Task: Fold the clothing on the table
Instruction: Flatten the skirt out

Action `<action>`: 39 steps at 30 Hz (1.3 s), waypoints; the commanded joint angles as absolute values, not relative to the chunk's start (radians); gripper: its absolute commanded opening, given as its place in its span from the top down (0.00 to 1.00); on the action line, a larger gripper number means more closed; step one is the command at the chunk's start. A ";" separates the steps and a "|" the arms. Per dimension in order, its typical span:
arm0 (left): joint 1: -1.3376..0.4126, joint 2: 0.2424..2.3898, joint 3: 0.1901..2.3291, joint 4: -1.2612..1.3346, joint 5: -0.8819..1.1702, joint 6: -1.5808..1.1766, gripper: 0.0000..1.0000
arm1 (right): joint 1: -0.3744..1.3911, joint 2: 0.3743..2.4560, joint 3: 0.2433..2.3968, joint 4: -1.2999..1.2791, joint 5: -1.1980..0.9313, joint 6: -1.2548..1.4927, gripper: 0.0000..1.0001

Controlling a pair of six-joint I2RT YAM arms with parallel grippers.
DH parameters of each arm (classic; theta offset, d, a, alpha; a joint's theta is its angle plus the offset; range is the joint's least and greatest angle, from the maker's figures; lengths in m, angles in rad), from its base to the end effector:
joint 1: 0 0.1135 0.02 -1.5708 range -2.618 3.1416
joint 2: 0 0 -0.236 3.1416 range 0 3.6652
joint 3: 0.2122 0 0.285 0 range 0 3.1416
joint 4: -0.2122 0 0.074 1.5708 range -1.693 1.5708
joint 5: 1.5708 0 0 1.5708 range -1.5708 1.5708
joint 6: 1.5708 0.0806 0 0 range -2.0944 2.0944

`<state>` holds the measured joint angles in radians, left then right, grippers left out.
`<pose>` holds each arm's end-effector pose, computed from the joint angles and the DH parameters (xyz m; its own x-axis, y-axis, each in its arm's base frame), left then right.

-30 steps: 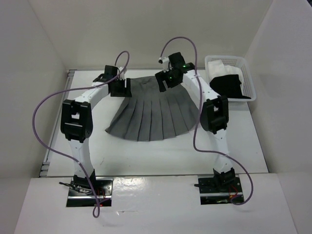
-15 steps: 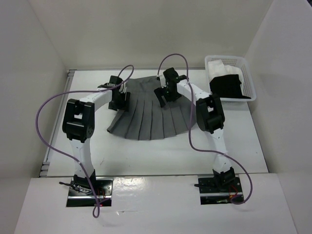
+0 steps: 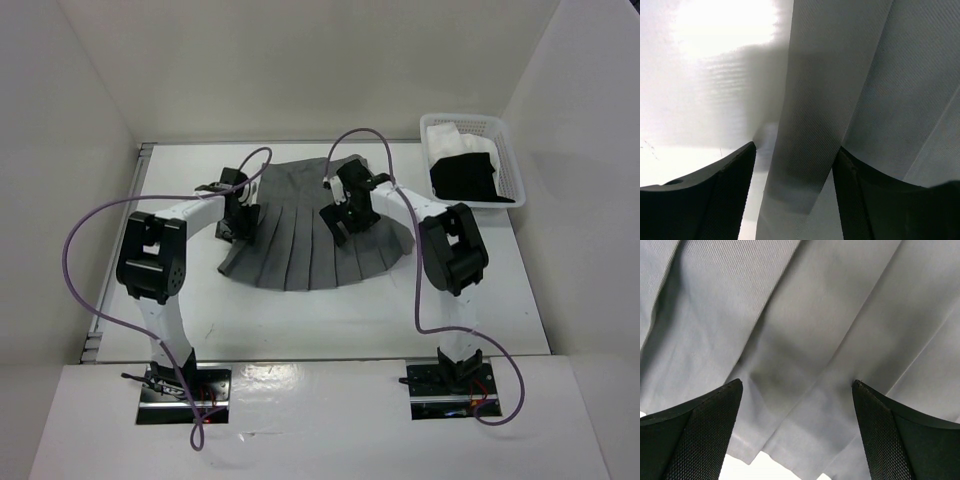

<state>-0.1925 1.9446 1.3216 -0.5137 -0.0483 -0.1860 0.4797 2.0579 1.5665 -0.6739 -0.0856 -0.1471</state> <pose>0.4252 -0.0789 0.0792 -0.9068 -0.0114 -0.4214 0.0035 0.9994 -0.0347 0.4096 0.2209 0.1017 -0.7346 -0.5468 -0.4017 -0.6039 0.7968 0.0199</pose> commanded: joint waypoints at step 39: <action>-0.140 1.773 1.471 -0.483 0.247 -0.005 0.16 | 0.581 1.905 1.637 -0.865 -0.184 -0.241 0.06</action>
<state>-0.1658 1.8217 1.3945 -0.5526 0.1616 -0.0681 0.5701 1.9533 1.5726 -0.8173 -0.1738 -0.2195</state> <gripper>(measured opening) 0.841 0.939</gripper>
